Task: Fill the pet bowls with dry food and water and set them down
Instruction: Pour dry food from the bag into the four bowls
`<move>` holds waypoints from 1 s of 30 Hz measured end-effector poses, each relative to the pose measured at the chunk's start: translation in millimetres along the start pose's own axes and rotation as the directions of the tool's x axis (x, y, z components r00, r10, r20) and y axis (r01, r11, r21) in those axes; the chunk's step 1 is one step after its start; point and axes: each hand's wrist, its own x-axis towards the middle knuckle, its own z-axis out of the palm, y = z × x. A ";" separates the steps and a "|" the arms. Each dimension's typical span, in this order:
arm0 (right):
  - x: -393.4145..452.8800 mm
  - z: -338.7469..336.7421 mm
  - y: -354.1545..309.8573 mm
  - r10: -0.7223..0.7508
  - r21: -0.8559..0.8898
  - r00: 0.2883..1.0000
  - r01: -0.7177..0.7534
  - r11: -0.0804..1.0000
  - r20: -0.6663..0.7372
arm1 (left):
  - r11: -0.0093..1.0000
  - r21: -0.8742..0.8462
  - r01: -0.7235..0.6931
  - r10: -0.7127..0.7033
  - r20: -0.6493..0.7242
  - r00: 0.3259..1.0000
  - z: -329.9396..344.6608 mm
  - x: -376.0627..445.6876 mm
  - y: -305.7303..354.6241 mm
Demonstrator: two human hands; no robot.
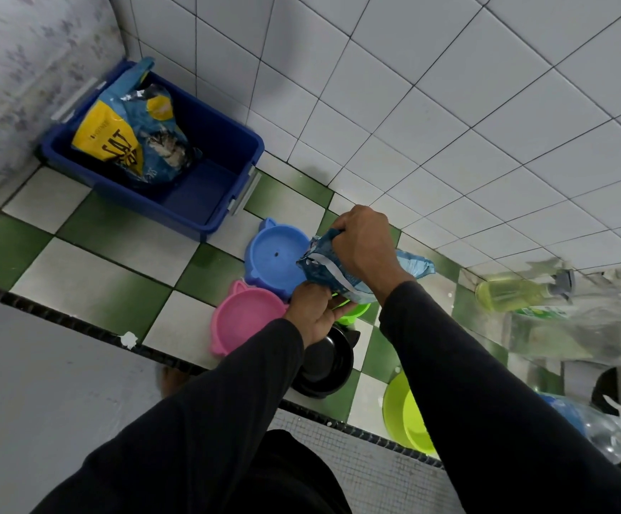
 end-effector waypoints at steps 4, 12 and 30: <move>0.4 0.7 -2.1 -0.011 0.017 1.000 0.011 1.000 -0.004 | 1.000 -0.016 0.005 -0.005 -0.006 1.000 -0.2 -2.2 1.3; -0.6 1.5 -4.5 -0.009 0.030 1.000 0.009 1.000 -0.002 | 1.000 -0.012 0.012 -0.013 -0.056 0.998 -2.5 -3.1 -0.8; -0.9 0.7 -8.9 0.000 0.030 1.000 0.000 1.000 0.007 | 0.999 -0.030 0.014 -0.015 -0.041 0.999 -5.0 -0.1 0.2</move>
